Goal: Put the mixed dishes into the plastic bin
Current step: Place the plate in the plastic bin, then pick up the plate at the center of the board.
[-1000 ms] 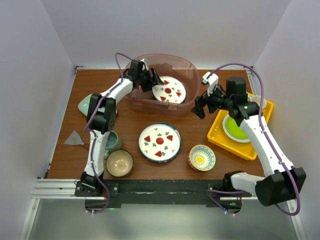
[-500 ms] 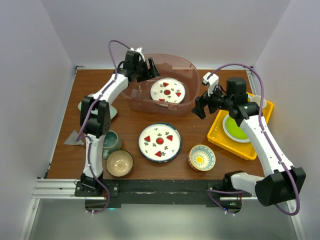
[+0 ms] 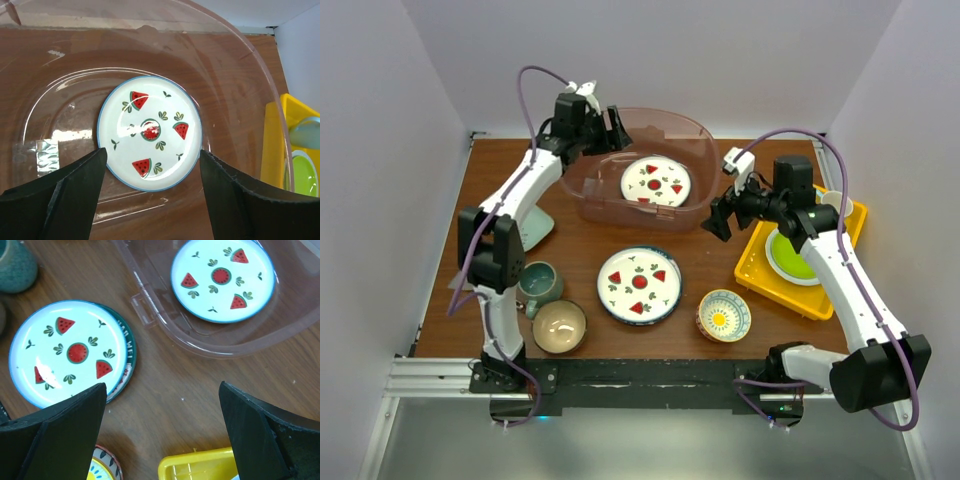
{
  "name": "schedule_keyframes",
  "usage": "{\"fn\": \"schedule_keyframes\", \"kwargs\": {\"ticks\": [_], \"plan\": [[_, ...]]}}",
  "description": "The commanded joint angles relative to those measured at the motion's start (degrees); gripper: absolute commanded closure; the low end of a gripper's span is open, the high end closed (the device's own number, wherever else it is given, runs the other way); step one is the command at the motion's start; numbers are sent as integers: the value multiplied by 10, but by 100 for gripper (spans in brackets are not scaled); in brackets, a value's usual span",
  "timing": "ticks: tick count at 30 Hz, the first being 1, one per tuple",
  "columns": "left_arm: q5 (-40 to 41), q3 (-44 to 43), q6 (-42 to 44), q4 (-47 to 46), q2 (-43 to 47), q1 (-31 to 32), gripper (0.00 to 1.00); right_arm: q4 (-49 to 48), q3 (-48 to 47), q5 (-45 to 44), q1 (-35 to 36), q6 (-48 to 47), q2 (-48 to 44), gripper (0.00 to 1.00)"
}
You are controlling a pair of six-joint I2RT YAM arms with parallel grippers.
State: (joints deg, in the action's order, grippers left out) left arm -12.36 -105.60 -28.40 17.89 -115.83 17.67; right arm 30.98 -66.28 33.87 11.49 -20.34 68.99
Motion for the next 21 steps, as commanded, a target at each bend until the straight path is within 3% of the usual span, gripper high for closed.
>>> {"fn": "schedule_keyframes", "kwargs": {"ticks": [1, 9, 13, 15, 21], "plan": [[8, 49, 31, -58, 105, -7, 20, 11, -1, 67, -2, -40, -6, 2], [-9, 209, 64, -136, 267, -19, 17, 62, -6, 202, -3, -130, -5, 2], [-11, 291, 89, -166, 350, -24, 7, 108, -20, 241, -2, -180, 1, 2], [-7, 336, 107, -170, 398, -25, 0, 134, -35, 253, -1, -223, 4, 2], [-5, 436, 131, -168, 503, -26, 0, 230, -85, 249, 6, -315, 19, 2]]}}
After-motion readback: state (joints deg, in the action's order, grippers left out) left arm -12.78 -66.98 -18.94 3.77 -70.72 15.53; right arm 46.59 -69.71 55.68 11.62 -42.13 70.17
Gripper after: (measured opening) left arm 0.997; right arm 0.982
